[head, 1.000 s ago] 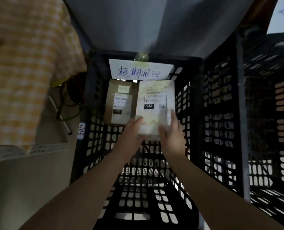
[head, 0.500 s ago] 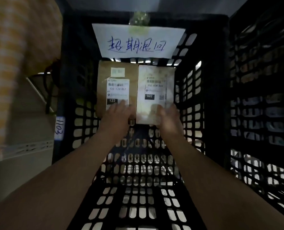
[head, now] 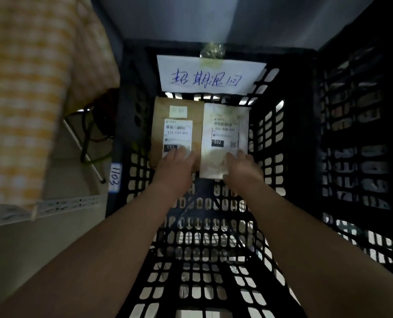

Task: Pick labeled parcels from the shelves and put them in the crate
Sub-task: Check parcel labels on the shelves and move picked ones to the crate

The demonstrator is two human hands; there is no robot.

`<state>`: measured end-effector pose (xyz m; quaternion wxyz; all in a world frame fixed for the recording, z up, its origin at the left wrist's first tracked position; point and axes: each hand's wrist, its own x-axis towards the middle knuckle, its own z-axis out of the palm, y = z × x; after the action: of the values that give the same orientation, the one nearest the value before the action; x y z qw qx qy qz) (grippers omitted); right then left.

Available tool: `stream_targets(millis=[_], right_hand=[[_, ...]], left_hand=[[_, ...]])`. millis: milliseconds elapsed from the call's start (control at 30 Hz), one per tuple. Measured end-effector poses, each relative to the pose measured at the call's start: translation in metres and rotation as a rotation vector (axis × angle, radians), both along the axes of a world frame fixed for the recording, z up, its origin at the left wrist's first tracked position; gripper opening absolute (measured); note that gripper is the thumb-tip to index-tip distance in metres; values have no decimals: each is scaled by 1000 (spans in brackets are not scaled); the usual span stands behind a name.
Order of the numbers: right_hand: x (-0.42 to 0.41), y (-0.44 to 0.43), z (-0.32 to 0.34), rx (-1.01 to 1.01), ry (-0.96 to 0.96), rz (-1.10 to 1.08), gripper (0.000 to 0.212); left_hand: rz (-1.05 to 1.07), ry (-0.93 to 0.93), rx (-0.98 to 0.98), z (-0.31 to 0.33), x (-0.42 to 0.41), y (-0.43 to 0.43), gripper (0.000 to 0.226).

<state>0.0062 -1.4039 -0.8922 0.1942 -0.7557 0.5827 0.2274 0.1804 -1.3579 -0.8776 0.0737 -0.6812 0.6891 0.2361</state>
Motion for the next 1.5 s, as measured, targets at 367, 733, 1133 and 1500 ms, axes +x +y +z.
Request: stream_targets(millis=[367, 733, 1133, 1500], right_hand=[[17, 19, 162, -63, -59, 119, 38], [-24, 87, 362, -279, -279, 549, 35], [-5, 233, 561, -458, -692, 1005, 35], [46, 490, 659, -445, -1101, 1339, 36]], left_hand=[[51, -46, -35, 152, 7, 37, 52], [233, -204, -270, 350, -44, 157, 43], [503, -573, -490, 563, -88, 370, 35], [930, -959, -537, 654, -127, 637, 41]])
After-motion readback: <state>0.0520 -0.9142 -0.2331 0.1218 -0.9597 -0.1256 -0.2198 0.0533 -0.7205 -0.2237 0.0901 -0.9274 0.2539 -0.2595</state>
